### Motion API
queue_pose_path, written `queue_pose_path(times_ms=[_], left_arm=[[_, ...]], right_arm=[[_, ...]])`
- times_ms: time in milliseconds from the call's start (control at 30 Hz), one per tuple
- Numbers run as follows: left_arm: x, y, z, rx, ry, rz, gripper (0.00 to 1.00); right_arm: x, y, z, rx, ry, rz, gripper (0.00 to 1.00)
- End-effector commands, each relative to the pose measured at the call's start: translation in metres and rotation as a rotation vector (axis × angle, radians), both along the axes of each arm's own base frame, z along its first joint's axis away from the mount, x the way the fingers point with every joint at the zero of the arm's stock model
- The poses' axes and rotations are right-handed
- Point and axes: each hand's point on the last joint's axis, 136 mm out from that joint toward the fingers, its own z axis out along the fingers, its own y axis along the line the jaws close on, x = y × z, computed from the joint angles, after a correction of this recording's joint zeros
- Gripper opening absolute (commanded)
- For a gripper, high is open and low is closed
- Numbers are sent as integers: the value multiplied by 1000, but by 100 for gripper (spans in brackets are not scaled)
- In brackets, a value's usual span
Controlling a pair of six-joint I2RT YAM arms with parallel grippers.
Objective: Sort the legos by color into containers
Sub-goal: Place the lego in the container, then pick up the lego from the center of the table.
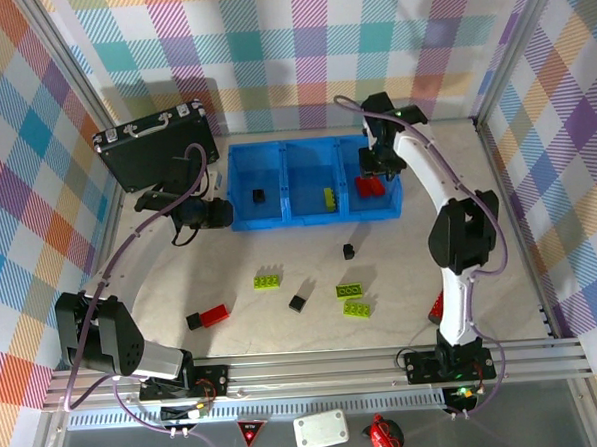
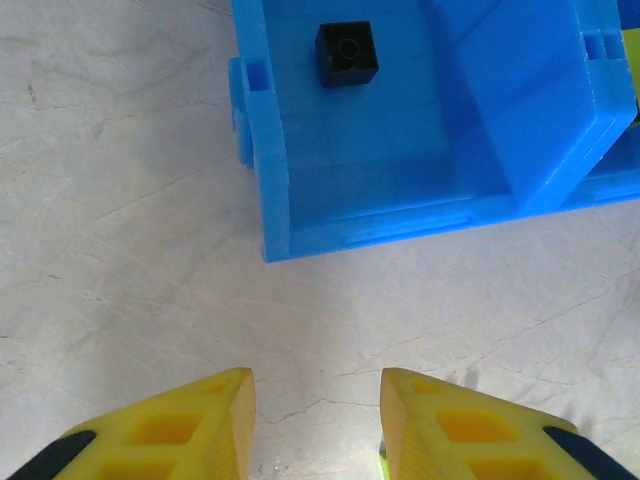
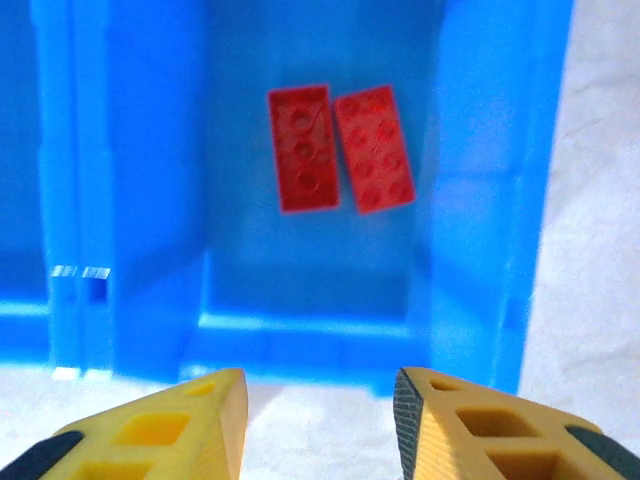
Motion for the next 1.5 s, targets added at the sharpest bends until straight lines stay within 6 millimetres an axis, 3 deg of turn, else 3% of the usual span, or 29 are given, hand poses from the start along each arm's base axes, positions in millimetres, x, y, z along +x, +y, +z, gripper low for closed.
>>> queue_pose_path(times_ms=[0,333,567,867,1233,1467], left_arm=[[-8,-5,-9,10,44,-24,38],[-27,-22,-7,43,116,-19,39],[-46,-43,-17,16,178,15,41],[-67,-62,-45,45,239,90,46],[-93,-82,-90,77,328,124,74],[-100,-87,-122,115,383,135,83]], right_arm=[[-25,17,9,93,16,-2,44],[-92,35,6,218,33,8,44],[-124,33,-5,257,48,2,44],[-145,29,-22,265,76,7,44],[-156,23,-34,254,86,8,44],[-160,20,-37,248,89,8,44]])
